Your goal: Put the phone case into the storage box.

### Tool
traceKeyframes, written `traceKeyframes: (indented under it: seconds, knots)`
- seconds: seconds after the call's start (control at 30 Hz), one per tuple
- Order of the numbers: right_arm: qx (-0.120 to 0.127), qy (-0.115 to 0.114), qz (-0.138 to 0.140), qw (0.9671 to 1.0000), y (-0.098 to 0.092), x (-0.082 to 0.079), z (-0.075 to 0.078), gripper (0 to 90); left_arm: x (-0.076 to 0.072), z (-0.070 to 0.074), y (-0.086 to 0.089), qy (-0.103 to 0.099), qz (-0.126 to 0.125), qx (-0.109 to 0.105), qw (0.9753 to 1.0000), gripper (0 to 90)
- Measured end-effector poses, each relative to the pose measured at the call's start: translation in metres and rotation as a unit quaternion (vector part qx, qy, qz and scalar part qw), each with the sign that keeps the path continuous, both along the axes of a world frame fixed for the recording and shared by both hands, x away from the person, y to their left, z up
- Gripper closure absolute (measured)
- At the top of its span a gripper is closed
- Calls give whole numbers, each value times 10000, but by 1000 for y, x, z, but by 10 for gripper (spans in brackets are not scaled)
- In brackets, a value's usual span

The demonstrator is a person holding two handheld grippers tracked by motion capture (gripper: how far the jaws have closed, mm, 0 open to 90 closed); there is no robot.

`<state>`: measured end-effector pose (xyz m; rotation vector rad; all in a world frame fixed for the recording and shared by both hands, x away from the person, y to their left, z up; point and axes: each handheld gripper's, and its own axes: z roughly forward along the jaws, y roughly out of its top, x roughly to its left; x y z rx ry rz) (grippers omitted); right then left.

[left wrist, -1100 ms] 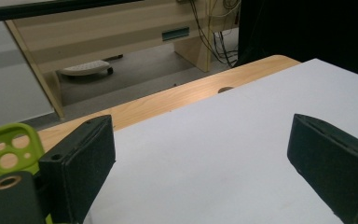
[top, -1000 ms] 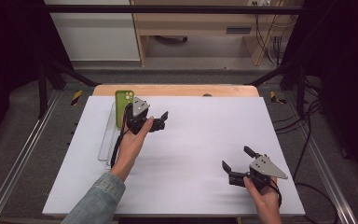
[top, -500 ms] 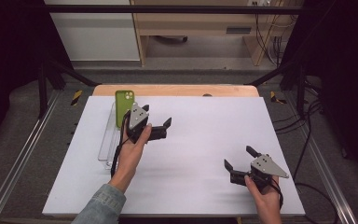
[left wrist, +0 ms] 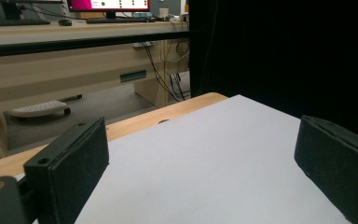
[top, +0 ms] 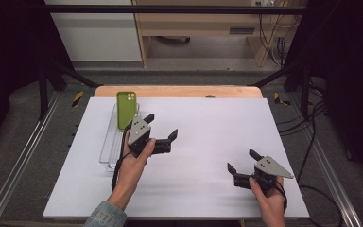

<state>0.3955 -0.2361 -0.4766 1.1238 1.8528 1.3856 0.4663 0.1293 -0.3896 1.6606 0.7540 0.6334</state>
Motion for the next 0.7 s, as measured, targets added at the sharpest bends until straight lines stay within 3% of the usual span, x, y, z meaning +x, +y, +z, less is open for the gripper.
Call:
traceKeyframes:
  seconds: [0.13,0.27,0.7]
  knots:
    - [108,192,102,9997,-1,0,0,53,-10,-4,6,36,-8,-101,9999,19]
    - [305,215,286,9989,-1,1,1,46,-17,-4,11,30,-56,-153,9999,19]
    - [221,199,384,9988,4,0,1,43,-34,-1,14,-18,-101,-321,9994,18]
